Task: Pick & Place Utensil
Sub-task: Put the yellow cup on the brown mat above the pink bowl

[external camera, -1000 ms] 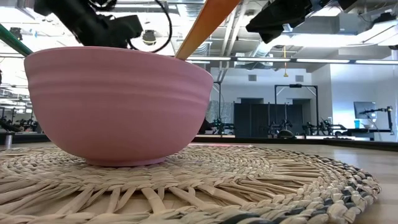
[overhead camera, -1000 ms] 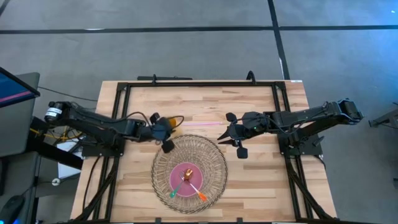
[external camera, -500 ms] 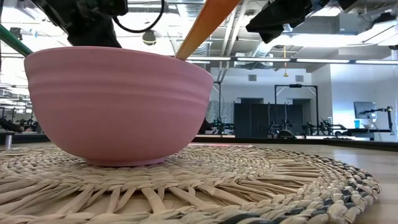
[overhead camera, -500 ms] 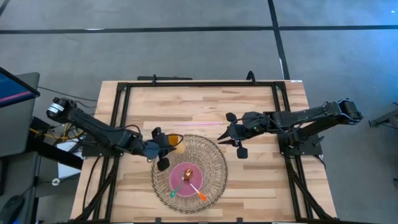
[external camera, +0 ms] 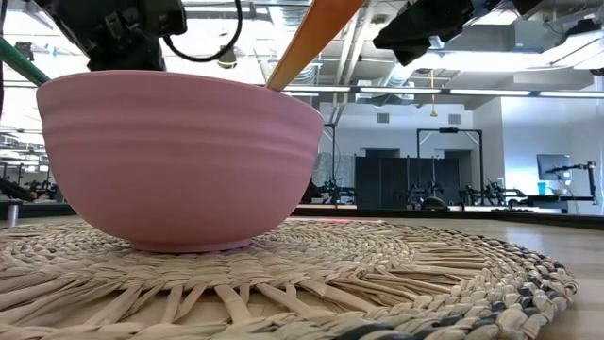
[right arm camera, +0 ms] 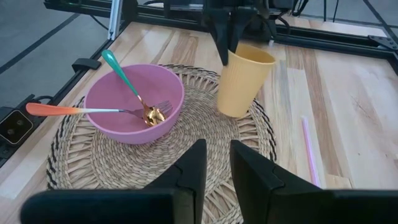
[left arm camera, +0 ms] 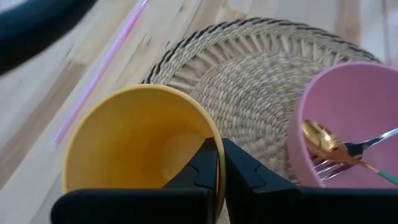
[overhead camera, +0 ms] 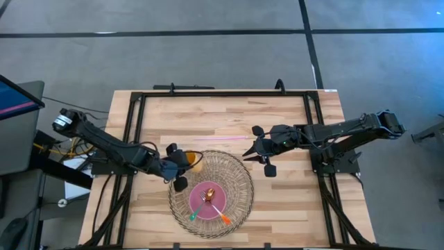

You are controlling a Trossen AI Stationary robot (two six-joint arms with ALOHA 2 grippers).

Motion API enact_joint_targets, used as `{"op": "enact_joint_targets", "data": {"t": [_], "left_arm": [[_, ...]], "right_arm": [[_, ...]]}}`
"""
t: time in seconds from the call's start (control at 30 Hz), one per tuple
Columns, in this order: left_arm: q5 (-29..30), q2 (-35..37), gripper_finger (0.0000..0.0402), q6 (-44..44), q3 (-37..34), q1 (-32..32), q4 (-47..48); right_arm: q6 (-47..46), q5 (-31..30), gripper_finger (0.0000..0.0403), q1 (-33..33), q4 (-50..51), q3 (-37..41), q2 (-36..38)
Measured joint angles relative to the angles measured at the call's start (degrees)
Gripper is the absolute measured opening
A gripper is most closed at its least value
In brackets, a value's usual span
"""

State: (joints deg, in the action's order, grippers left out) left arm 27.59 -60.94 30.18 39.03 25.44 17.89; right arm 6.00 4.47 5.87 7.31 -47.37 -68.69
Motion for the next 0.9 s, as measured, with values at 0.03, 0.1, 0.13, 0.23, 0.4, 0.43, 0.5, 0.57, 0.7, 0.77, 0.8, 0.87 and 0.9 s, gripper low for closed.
{"op": "enact_joint_targets", "data": {"t": [0.03, 0.1, 0.13, 0.23, 0.4, 0.43, 0.5, 0.57, 0.7, 0.77, 0.8, 0.87, 0.9], "left_arm": [[0.1, -0.3, 0.0007, 0.4, 0.0, 0.0, 0.2], [0.0, -0.9, 0.0007, 0.5, 0.0, 0.0, 0.4], [0.0, -1.2, 0.0007, 0.4, 0.0, 0.0, 0.3], [0.1, -2.7, 0.0011, 0.5, 0.0, -0.2, 0.1], [-0.3, -5.8, 0.0015, 0.4, 0.3, -0.9, -1.8], [-0.4, -6.3, 0.0017, 0.3, 0.3, -1.1, -2.5], [-0.4, -6.9, 0.0021, 0.3, 0.3, -1.2, -4.4], [-1.0, -7.0, 0.0029, -0.4, 0.1, -1.2, -6.2], [-1.9, -6.0, 0.0047, -1.1, 0.0, -1.2, -7.7], [-1.9, -5.8, 0.0055, -1.1, 0.0, -1.2, -8.0], [-1.9, -5.8, 0.0059, -1.1, 0.0, -1.2, -8.1], [-1.7, -5.8, 0.0068, -1.1, 0.0, -1.2, -8.5], [-1.7, -5.8, 0.0072, -1.1, 0.0, -1.2, -8.8]], "right_arm": [[0.0, 0.0, 0.0065, 0.0, 0.0, 0.0, 0.0], [0.0, 0.0, 0.0065, 0.0, 0.0, 0.0, 0.0], [0.0, 0.0, 0.0065, 0.0, 0.0, 0.0, 0.0], [0.0, 0.0, 0.0065, 0.0, 0.0, 0.0, 0.0], [0.0, 0.0, 0.0065, 0.0, -0.1, 0.0, 0.0], [0.0, 0.0, 0.0065, 0.0, -0.1, 0.0, 0.0], [0.0, 0.0, 0.0065, 0.0, -0.1, 0.0, 0.0], [0.0, 0.0, 0.0065, 0.0, -0.1, 0.0, 0.0], [0.0, 0.0, 0.0065, 0.0, -0.1, 0.0, 0.0], [0.0, 0.0, 0.0065, 0.0, -0.1, 0.0, 0.0], [0.0, 0.0, 0.0065, 0.0, -0.1, 0.0, 0.0], [0.0, 0.0, 0.0065, 0.0, -0.1, 0.0, 0.0], [0.0, 0.0, 0.0065, 0.0, -0.1, 0.0, 0.0]]}}
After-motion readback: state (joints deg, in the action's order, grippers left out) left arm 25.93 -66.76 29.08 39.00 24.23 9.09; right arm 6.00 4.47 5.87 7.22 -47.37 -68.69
